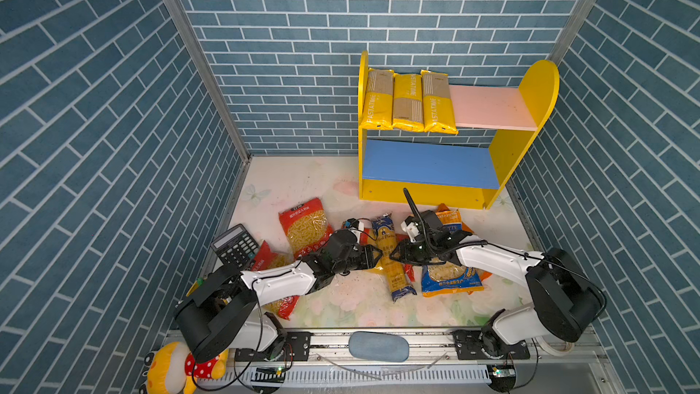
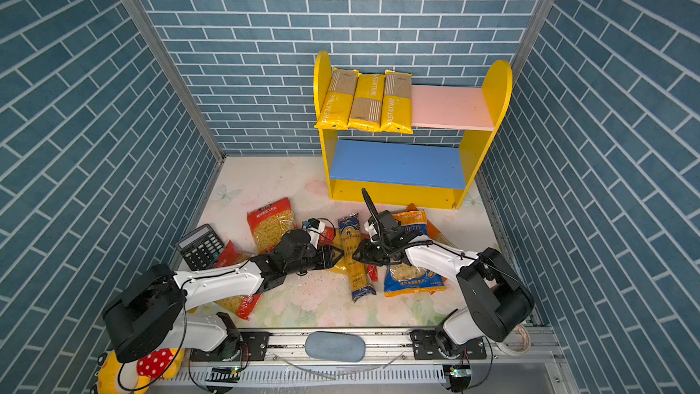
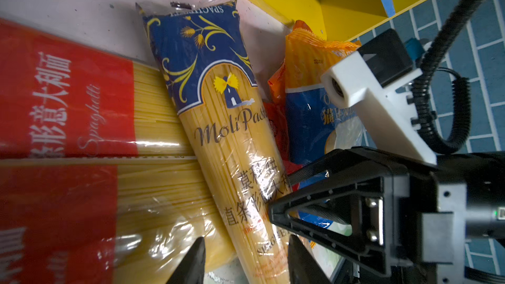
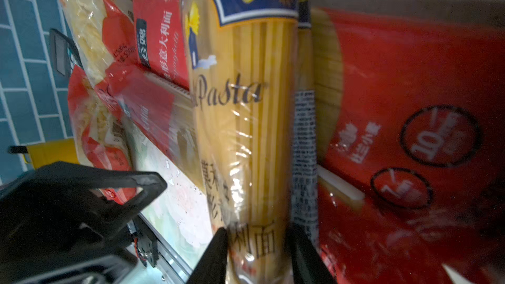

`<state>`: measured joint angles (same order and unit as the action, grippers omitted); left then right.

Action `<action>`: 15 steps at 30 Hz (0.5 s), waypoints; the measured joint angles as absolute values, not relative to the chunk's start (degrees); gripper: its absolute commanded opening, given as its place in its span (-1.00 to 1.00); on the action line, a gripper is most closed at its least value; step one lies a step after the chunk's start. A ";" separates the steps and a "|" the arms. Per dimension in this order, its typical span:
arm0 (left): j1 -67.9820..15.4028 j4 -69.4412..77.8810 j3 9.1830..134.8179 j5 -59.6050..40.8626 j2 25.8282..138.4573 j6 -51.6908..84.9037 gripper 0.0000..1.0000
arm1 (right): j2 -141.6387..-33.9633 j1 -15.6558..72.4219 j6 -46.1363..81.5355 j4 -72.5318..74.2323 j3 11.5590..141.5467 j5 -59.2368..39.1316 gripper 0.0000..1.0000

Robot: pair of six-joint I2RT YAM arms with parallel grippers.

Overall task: Place and organize the pasta boxes and bags onto the shelf
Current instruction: 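Tilt the Molisana pack upright with both grippers, lifting it off the pile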

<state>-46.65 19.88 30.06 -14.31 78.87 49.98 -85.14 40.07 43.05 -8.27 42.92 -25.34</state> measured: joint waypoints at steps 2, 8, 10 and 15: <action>-46.63 20.29 30.06 -14.46 78.70 50.19 0.00 | -85.41 40.03 43.27 -5.74 42.48 -26.61 -0.66; -43.44 21.21 29.82 -16.05 76.34 50.74 0.15 | -84.58 40.01 43.20 -1.13 41.10 -28.64 -0.91; -41.28 22.15 29.45 -17.02 75.48 51.22 0.22 | -83.50 40.01 43.22 -0.93 40.49 -28.64 -0.96; -36.71 23.70 29.36 -19.59 73.25 52.71 0.40 | -79.61 40.01 43.24 -1.96 40.18 -28.27 -1.00</action>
<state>-36.71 23.70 29.36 -19.59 73.25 52.71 -79.61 40.01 43.24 -1.96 40.18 -28.27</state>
